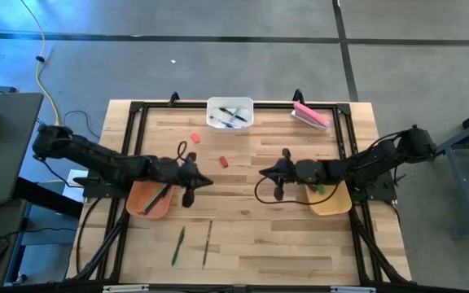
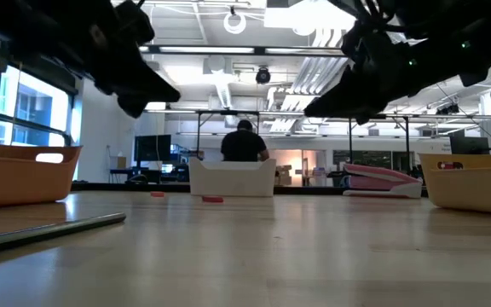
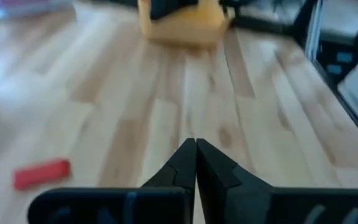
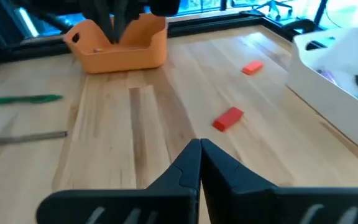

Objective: Sort crayons/erasers/pens/pencils in bins
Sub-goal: Put the red eraser into the yellow bin

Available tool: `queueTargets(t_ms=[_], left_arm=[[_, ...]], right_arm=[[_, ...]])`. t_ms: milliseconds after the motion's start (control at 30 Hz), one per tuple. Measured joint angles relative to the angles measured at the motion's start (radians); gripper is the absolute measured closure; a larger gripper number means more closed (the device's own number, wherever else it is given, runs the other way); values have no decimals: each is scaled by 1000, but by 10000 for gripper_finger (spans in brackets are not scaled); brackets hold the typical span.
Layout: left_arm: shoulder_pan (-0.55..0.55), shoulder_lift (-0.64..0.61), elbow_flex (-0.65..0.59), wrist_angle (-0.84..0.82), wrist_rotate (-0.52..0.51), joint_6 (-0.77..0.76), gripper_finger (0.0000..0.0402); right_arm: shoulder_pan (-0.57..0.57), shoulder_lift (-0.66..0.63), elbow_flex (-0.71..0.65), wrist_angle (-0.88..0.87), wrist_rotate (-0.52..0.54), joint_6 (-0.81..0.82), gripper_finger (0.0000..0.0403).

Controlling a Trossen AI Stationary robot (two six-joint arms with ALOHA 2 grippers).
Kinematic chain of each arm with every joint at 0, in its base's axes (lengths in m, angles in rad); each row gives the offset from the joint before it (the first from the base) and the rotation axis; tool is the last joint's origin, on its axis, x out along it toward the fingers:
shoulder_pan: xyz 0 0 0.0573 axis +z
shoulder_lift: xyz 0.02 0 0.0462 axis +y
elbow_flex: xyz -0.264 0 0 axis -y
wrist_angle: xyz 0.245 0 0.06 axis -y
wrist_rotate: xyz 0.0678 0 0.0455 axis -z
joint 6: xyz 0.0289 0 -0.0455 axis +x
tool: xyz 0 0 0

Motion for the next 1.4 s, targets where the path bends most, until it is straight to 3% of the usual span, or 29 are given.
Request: queueTargets(t_ms=[233,333,600,1067,1200,1400], left_arm=[[153,9,-136,359,103,63,401],[199,9,-170,443,133,70,401],[255,9,-173,453,126,84,401],[316,9,-173,483,92,112,401],[355,9,-173,474,92,104,401],[398,9,-173,470,93,96,401]], right_arm=[[-15,42,122,-272,179,87,403],[-26,103,198,-305,162,105,403],[-63,323,361,-313,76,232,380],[-95,661,708,-451,170,314,182],[-116,732,764,-451,167,351,166],[-128,812,812,-446,186,355,183]])
